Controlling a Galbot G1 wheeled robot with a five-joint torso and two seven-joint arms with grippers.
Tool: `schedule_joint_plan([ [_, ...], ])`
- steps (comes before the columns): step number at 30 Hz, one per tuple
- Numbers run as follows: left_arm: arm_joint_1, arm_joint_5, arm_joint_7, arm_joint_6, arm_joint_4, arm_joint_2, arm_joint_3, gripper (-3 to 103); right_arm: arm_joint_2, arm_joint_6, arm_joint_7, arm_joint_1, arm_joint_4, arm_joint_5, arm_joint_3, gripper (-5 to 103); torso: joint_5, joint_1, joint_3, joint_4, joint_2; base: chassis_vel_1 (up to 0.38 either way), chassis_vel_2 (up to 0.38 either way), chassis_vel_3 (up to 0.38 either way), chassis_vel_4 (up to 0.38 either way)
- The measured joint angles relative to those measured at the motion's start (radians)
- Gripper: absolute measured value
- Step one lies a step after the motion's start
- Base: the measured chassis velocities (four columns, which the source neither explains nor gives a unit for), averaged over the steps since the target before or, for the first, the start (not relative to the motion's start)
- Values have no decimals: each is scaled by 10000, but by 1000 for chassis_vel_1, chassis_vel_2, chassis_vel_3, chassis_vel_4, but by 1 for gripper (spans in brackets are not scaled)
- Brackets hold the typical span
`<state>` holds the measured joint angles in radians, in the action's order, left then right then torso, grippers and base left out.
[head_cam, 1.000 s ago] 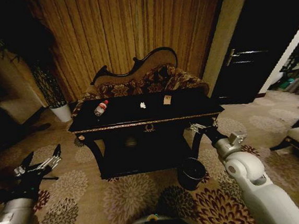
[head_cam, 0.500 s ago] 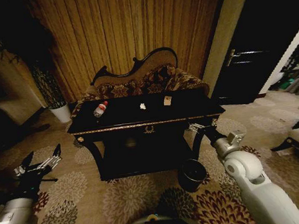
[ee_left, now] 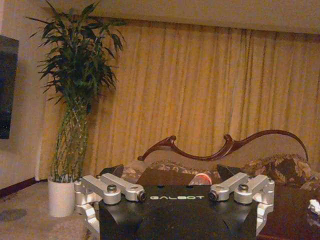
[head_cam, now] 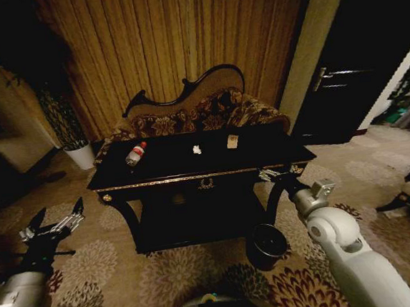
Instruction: Move to the front of the table and place the trash on the table into the trash bin.
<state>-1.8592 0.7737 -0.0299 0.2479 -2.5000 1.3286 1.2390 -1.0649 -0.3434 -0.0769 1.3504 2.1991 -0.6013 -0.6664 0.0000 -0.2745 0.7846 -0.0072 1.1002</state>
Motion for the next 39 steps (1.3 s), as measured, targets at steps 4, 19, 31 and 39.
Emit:
schedule_joint_plan([
  [4, 123, 19, 15, 45, 0, -173, -29, 100, -8, -9, 3, 38, 73, -68, 1, 100, 0, 0, 0, -1, 0, -63, 54, 60, -59],
  [19, 164, 11, 78, 645, 0, -465, 431, 100, -57, -61, 12, 116, 194, -84, 24, 100, 0, 0, 0, -1, 0, -86, 80, 83, -87],
  [31, 151, 37, 56, 638, 0, -460, 448, 100, -75, -67, 13, 107, 155, -70, 40, 100, -1, 2, -1, -2, 0, -72, 75, 77, -69],
  [39, 148, 65, 29, 595, 0, -425, 440, 100, -68, -68, 13, 88, 134, -70, 73, 100, 1, 1, 0, -1, 0, -86, 75, 78, -79],
])
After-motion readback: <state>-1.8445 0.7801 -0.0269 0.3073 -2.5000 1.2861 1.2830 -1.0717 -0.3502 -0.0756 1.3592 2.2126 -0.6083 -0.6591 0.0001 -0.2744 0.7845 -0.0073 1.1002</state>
